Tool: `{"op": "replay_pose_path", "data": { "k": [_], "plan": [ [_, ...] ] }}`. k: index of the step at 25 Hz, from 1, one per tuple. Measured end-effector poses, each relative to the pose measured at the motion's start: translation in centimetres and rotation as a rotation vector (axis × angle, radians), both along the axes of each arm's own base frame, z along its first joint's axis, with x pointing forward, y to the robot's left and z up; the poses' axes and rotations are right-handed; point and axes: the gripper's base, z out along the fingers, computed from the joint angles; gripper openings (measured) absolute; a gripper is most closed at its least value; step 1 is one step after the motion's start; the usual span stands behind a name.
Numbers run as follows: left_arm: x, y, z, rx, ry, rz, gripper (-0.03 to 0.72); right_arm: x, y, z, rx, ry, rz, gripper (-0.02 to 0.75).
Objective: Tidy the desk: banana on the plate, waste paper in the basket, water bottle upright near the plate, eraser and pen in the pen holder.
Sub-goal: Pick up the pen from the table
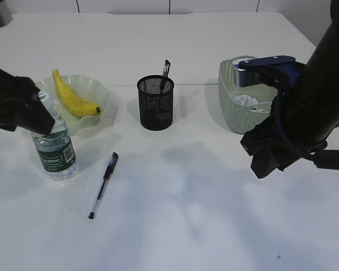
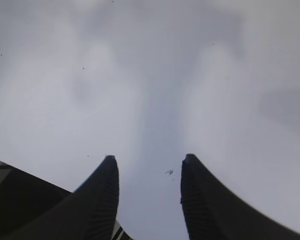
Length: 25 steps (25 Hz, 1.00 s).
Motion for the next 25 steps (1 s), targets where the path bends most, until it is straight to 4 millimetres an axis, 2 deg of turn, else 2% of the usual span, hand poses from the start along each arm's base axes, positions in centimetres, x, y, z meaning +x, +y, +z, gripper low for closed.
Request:
{"op": "replay_pose_path", "data": {
  "k": [5,10,14,25],
  "plan": [
    [1.8,-3.1,-1.3,0.042,0.042,-0.065,0.443,0.0,0.0,0.0,0.000,0.001,-0.002,0.316],
    [4.2,-5.4,-4.1,0.105,0.092,-0.049,0.442,0.0,0.0,0.0,0.000,0.001,-0.004,0.316],
    [5.9,-6.6,-5.9,0.127,0.123,-0.049,0.437,0.0,0.0,0.0,0.005,0.003,-0.005,0.316],
    [9.6,-8.6,-8.9,0.122,0.136,-0.024,0.373,0.0,0.1,0.0,0.016,0.007,-0.011,0.316]
  ]
}}
